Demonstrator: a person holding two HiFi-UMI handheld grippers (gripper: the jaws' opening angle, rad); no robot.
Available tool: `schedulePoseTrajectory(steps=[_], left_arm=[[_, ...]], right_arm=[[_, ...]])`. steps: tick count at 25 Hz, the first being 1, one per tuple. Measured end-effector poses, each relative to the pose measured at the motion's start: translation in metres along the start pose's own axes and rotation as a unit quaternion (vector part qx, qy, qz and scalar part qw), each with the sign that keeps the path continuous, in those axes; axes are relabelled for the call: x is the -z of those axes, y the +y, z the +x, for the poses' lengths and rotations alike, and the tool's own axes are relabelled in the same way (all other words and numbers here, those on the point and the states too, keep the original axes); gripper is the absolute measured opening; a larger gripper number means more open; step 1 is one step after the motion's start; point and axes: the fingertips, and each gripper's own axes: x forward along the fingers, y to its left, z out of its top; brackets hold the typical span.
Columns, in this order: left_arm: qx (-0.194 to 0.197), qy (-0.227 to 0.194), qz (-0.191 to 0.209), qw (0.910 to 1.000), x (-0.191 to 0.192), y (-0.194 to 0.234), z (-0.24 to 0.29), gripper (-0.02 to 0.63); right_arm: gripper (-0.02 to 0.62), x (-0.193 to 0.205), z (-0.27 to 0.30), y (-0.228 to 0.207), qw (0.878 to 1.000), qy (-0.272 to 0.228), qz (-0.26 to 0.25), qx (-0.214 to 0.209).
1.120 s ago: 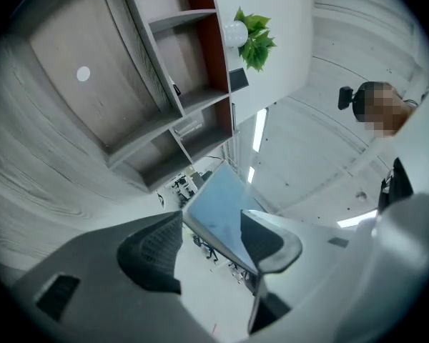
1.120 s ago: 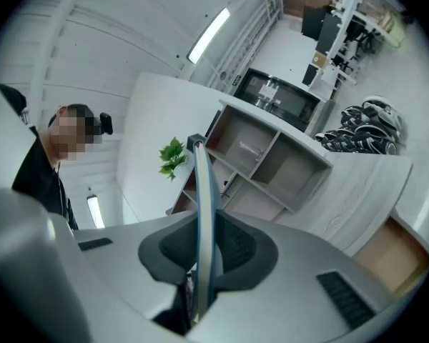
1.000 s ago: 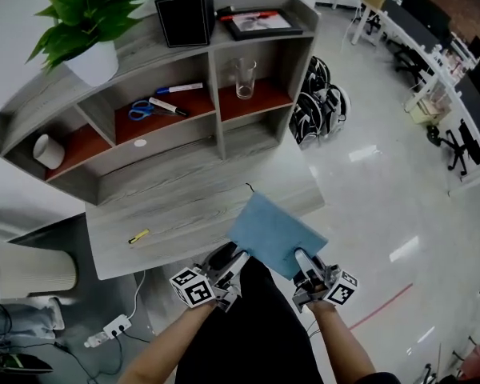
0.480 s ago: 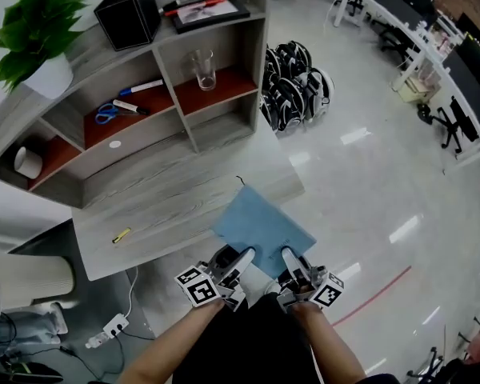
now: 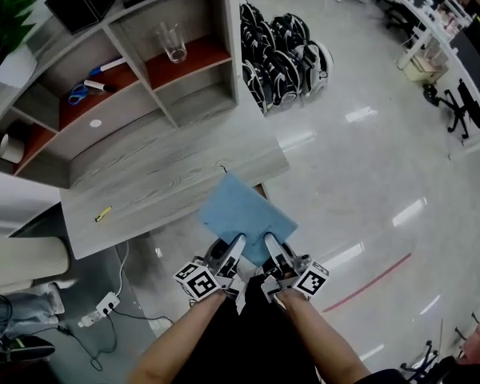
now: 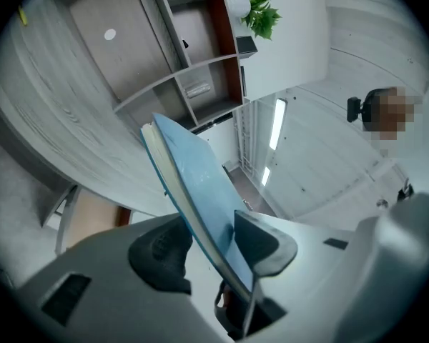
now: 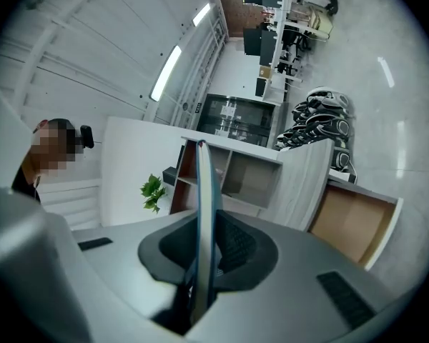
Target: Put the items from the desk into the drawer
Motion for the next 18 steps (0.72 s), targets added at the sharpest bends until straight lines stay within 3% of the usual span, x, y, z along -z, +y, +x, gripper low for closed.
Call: schedulePoseTrajectory(steps=[8, 18], left_arm=[[-0.038, 0.034, -0.024, 0.9984, 0.039, 0.043, -0.003, 0.162], [-0.043, 0.127, -0.054, 0.9895, 0.086, 0.117, 0.009, 0.157]], right_arm=[[0.055, 0.025, -0.026, -0.05, 0.995, -0.024, 0.091, 0.037], [0.055, 0.054, -0.047, -0.133, 0.987, -0.048, 0.118, 0.098]])
